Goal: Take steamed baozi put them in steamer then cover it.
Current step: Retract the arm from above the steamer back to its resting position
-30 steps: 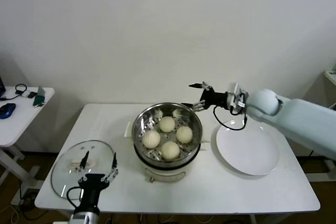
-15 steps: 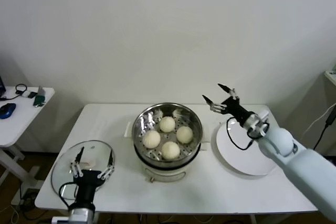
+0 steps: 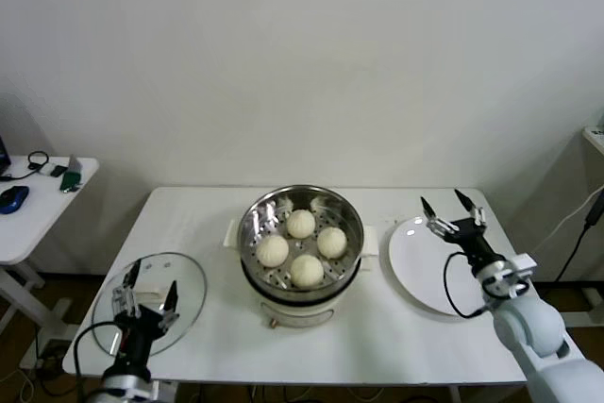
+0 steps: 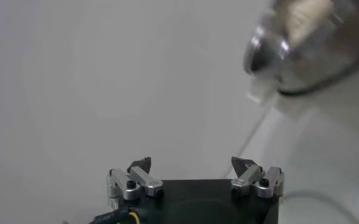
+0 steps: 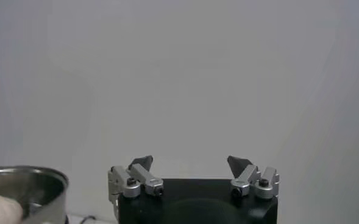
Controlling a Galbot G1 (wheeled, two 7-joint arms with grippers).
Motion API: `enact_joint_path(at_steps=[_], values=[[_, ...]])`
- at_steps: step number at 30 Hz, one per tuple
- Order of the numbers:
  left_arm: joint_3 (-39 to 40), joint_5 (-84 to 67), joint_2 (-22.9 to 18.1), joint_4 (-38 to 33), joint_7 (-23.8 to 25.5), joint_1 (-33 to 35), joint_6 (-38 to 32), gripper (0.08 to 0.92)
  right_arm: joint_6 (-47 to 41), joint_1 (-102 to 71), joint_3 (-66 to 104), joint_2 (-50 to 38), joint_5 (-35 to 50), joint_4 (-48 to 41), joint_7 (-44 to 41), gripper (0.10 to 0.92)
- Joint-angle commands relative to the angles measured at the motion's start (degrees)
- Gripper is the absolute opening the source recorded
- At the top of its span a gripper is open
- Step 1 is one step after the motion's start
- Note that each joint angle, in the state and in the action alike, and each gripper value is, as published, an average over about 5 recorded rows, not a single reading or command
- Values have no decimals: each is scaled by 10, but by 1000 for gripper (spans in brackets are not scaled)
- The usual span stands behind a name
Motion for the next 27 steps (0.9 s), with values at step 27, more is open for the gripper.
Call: enact_joint_path(at_steps=[27], values=[[-71, 280, 46, 361, -40, -202, -56, 823, -24, -102, 148, 104, -89, -17, -30, 823]])
